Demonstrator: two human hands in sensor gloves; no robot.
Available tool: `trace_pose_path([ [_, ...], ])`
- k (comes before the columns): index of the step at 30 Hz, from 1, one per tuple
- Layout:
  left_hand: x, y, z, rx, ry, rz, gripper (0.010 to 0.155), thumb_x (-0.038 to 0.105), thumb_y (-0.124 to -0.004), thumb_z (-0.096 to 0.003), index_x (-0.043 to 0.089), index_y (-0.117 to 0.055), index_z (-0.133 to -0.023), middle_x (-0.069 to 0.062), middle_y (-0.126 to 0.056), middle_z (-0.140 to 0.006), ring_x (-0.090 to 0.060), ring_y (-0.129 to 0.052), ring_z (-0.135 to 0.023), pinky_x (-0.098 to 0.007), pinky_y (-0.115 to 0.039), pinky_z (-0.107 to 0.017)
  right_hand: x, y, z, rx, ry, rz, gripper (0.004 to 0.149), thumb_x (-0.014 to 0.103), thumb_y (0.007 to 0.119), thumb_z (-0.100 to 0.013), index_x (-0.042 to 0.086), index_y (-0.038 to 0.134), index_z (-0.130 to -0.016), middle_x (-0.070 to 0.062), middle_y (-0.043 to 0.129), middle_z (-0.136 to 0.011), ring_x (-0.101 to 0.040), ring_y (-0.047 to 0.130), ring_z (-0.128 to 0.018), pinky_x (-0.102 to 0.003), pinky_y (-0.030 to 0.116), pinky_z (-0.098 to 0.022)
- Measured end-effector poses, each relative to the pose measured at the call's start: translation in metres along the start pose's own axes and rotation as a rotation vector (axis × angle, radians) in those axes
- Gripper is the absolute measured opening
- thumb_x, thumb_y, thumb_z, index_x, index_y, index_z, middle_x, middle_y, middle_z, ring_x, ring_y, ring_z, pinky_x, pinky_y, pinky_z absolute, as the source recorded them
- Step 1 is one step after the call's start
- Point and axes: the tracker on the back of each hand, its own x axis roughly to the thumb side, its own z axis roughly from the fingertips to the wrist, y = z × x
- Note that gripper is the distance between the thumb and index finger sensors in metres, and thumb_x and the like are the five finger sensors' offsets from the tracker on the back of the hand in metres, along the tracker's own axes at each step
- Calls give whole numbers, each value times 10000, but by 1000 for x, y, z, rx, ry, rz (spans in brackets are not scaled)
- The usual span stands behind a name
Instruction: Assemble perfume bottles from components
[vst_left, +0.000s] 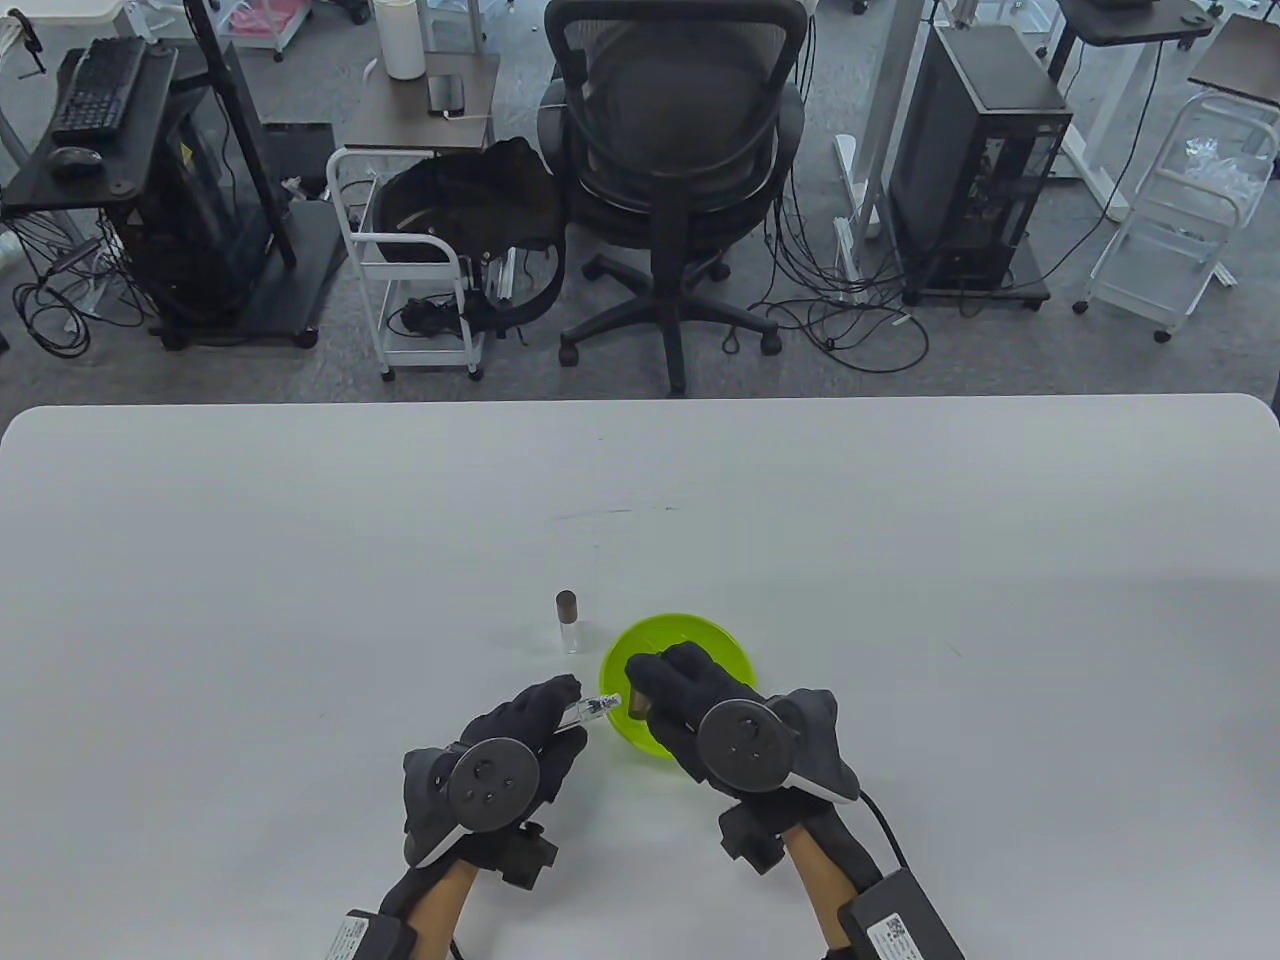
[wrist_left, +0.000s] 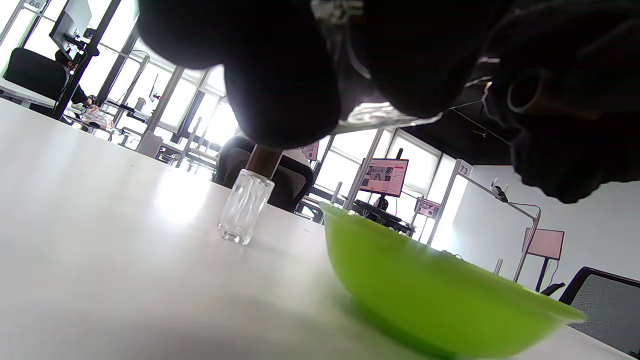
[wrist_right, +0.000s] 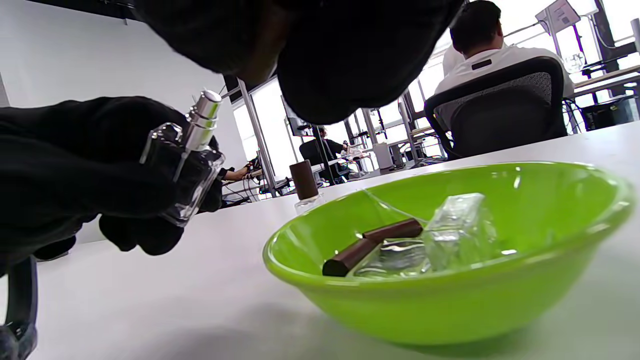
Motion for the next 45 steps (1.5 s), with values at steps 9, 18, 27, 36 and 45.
trace_pose_path([
  [9, 4, -2, 1, -21, -31, -3, 535, 425, -822, -460, 214, -726, -942, -53, -919, -879, -145, -1036, -519, -250, -866, -442, 4, 7, 3, 5, -44, -25, 510, 278, 709, -587, 229, 593, -1082, -145, 671, -1062, -173, 917, -837, -377, 860, -669],
  [18, 15, -4, 4, -25, -80, -20, 533, 419, -820, -462, 206, -726, -942, -58, -919, -877, -145, -1036, -516, -248, -868, -440, 13, 16, 1, 44, -70, 16, 513, 248, 683, -563, 215, 617, -1071, -167, 738, -1021, -148, 971, -787, -345, 895, -639],
  [27, 19, -7, 4, -25, -100, -51, 528, 376, -824, -448, 174, -739, -928, -84, -929, -861, -175, -1041, -496, -258, -874, -430, 20, 19, 1, 24, -62, 93, 518, 248, 680, -523, 193, 673, -1037, -171, 822, -932, -95, 1012, -697, -314, 938, -576],
  [36, 24, -9, 1, -26, -119, -96, 527, 373, -835, -438, 155, -750, -910, -91, -942, -843, -187, -1055, -472, -266, -885, -403, 20, 24, 1, 10, -56, 91, 522, 251, 671, -516, 167, 674, -1032, -180, 840, -904, -82, 1018, -662, -302, 949, -556],
  [45, 16, -9, -2, -48, -58, -129, 512, 533, -804, -488, 236, -706, -893, -44, -948, -832, -192, -1054, -531, -288, -877, -430, 33, 22, 4, 75, -107, 160, 585, 381, 647, -598, 172, 528, -1131, -208, 639, -1102, -248, 895, -909, -457, 804, -690],
])
